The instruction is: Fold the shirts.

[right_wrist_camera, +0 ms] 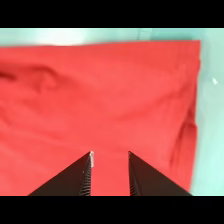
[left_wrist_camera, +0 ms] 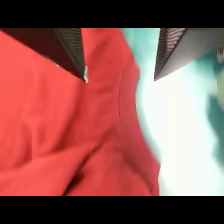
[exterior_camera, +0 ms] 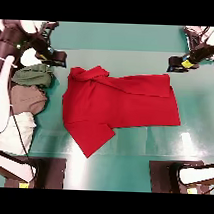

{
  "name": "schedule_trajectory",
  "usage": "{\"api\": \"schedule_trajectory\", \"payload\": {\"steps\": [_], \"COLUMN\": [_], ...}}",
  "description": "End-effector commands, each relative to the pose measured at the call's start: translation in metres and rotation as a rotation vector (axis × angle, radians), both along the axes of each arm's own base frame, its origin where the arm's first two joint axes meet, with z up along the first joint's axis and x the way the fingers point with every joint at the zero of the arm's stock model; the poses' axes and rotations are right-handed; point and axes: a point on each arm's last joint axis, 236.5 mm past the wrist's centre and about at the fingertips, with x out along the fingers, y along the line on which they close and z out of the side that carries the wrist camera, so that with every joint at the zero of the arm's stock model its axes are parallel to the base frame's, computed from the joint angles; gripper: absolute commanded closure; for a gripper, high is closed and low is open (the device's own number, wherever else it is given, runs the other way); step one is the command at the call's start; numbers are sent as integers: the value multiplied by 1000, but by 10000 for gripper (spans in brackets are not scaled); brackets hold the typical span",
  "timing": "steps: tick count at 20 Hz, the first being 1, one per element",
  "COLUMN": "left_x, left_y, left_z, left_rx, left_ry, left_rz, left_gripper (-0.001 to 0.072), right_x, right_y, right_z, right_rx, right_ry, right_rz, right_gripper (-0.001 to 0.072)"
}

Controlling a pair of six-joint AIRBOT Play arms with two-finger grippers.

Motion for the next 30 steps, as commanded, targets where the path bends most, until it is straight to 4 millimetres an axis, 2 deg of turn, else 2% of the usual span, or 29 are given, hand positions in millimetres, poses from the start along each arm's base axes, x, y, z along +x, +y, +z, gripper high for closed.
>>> {"api": "schedule_trajectory", "payload": {"steps": [1,3,5,7,9,12,14,15,17,27,30], "left_x": [-41,-77,-120,-164,-200,-225,-242,-245,-240,-230,-235], "left_y": [10,11,21,39,43,23,12,8,-1,0,-14], "left_z": [8,-6,-34,-67,-94,-119,-141,-150,-157,-161,-161], "left_rx": [-43,-40,-36,-46,-135,-349,-423,-445,-504,-522,-515], "left_ry": [72,115,168,210,219,217,264,266,233,182,196], "left_rz": [-24,-46,-29,45,162,285,311,324,361,397,345], "left_gripper": [225,225,226,225,226,225,226,225,226,227,227], "right_x": [-34,-54,-71,-88,-102,-115,-120,-123,-126,-134,-136], "right_y": [-1,14,24,28,26,28,33,33,34,35,36], "right_z": [17,25,28,27,21,16,18,18,22,49,48], "right_rx": [34,145,238,290,295,292,306,303,301,279,281], "right_ry": [38,26,5,-9,-12,-35,-55,-61,-72,-161,-151], "right_rz": [71,108,127,115,90,68,61,59,61,71,75], "right_gripper": [458,458,458,458,458,458,458,458,458,458,458]}}
